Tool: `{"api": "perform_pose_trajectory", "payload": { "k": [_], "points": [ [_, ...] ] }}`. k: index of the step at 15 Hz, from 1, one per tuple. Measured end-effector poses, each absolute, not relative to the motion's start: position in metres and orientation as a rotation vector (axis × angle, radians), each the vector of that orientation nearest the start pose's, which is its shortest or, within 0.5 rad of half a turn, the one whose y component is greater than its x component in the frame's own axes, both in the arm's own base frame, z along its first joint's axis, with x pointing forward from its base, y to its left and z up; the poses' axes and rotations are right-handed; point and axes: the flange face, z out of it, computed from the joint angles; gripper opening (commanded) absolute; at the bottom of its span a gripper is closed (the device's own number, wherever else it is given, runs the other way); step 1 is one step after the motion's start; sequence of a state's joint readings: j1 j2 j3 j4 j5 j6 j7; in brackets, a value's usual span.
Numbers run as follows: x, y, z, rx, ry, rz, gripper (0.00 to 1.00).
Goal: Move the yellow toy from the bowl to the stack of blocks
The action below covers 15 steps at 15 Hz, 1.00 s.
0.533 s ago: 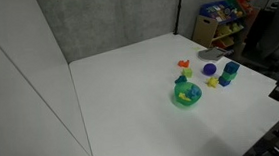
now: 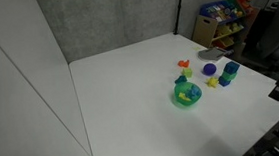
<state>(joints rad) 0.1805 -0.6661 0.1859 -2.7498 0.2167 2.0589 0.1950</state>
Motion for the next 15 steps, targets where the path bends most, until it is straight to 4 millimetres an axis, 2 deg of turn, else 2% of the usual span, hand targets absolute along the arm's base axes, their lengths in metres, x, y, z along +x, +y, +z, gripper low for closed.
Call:
{"api": "perform_pose_trajectory", "payload": {
  "k": [3, 6, 10, 15],
  "points": [
    [0.313, 0.128, 0.407, -3.081, -0.055, 0.053, 1.00],
    [0.327, 0.134, 0.415, -3.082, -0.070, 0.021, 1.00],
    [0.358, 0.139, 0.420, -3.087, -0.072, -0.016, 1.00],
    [0.406, 0.142, 0.402, -3.121, -0.042, -0.017, 1.00]
  ]
}}
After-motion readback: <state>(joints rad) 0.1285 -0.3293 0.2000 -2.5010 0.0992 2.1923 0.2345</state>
